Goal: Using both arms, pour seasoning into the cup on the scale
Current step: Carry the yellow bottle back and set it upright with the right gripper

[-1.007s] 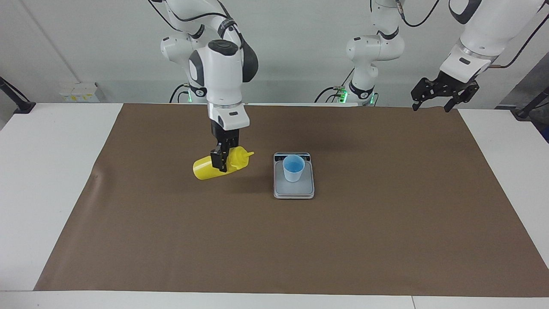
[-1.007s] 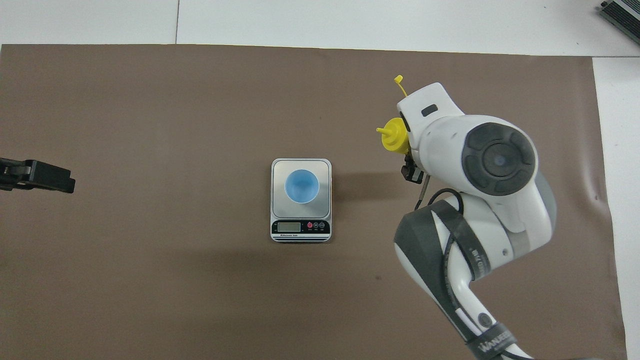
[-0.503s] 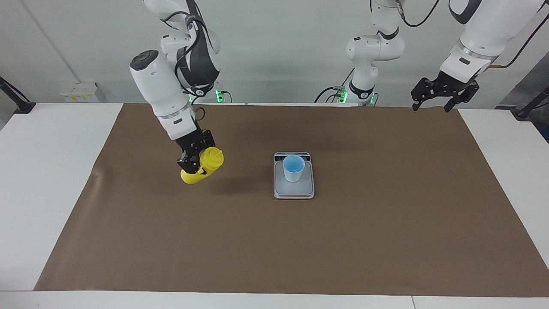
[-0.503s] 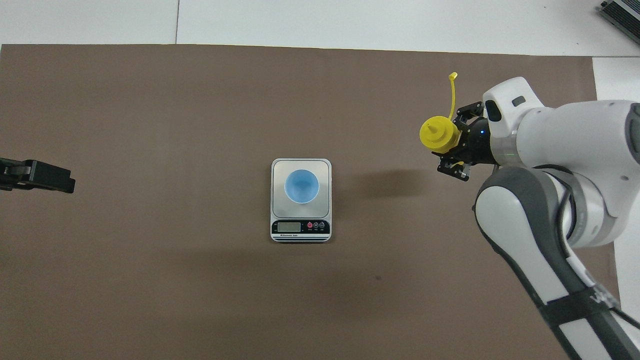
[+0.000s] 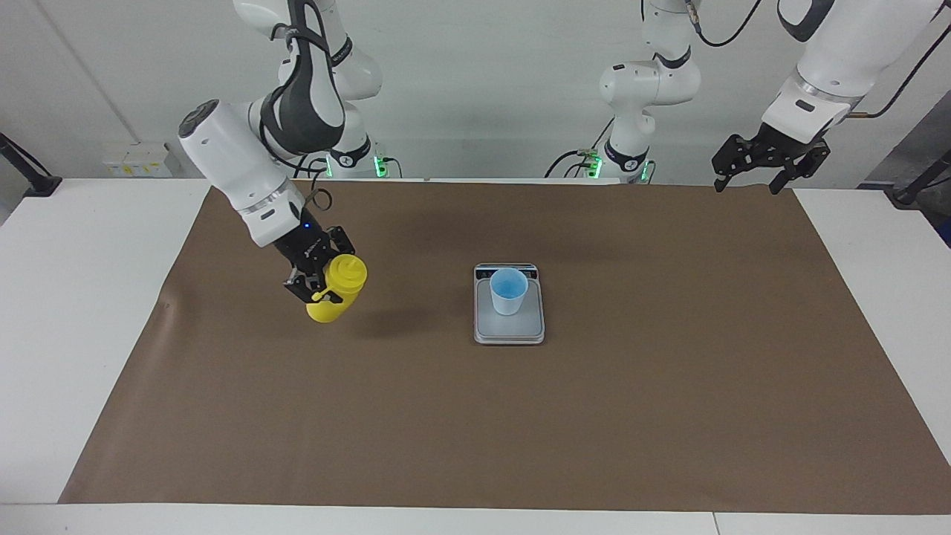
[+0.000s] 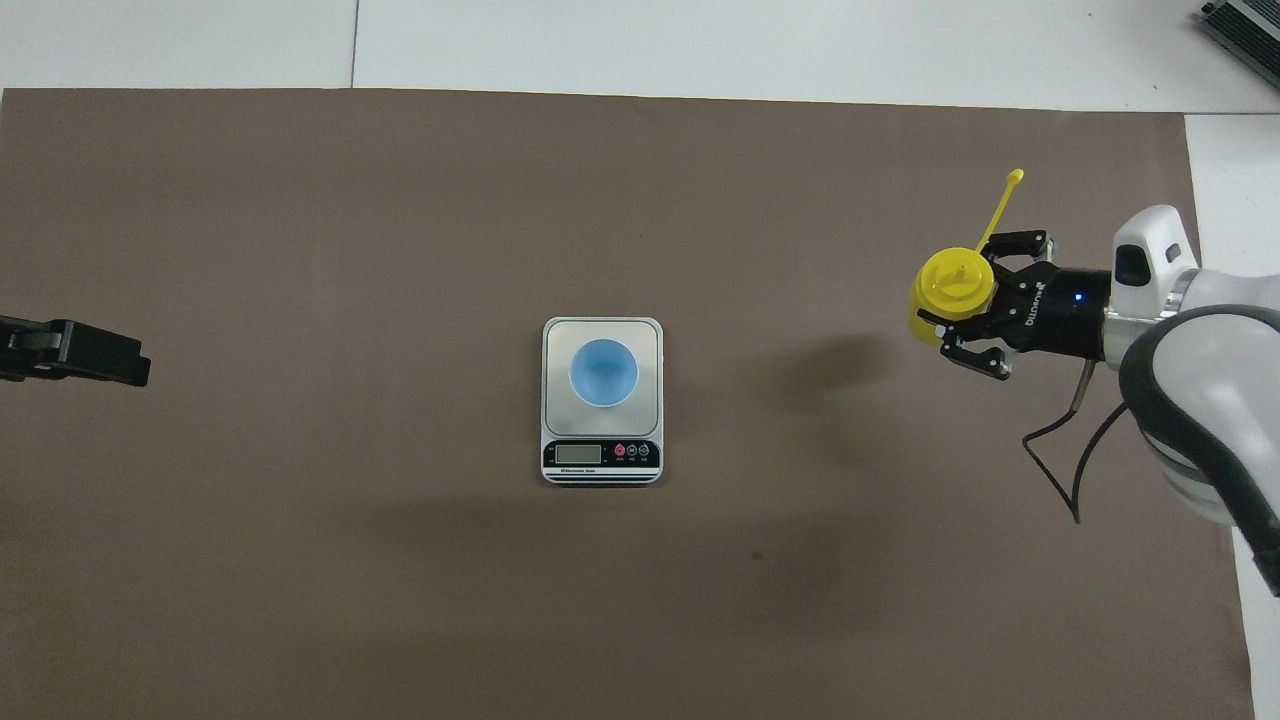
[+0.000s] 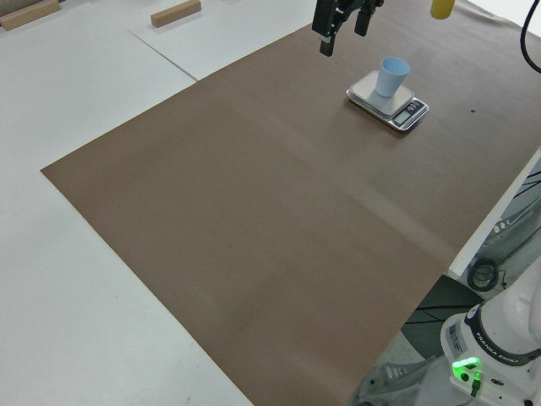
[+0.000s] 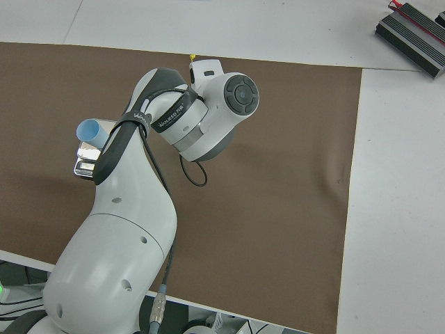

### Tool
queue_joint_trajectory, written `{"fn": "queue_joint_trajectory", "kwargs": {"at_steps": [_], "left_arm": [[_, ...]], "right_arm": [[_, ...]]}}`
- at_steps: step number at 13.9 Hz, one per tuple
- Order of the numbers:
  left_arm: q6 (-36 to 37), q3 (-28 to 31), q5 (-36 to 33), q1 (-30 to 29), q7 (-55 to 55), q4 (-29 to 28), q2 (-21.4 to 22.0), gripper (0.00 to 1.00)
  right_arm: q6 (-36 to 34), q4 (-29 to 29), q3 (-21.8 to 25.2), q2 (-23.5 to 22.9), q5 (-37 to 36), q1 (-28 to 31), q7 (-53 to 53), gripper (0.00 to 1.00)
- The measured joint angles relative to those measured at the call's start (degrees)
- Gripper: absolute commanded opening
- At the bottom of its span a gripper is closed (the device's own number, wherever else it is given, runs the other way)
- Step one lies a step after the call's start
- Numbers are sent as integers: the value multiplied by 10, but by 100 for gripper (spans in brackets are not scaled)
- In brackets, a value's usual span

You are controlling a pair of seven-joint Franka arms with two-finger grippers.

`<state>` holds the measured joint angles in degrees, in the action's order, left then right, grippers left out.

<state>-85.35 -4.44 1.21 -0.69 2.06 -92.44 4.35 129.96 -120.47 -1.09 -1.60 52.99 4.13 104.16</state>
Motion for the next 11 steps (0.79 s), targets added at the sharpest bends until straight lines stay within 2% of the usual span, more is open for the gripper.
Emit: {"fn": "queue_joint_trajectory", "kwargs": {"at_steps": [2, 5, 11], "left_arm": [[0, 0, 0, 0, 0, 0, 0, 100], [0, 0, 0, 0, 0, 0, 0, 100], [0, 0, 0, 0, 0, 0, 0, 100]], "right_arm": [[0, -22, 0, 0, 73, 24, 63, 0], [-3, -59, 0, 0, 134, 51, 117, 0], [-30, -115, -1, 1, 162, 101, 161, 0]]}}
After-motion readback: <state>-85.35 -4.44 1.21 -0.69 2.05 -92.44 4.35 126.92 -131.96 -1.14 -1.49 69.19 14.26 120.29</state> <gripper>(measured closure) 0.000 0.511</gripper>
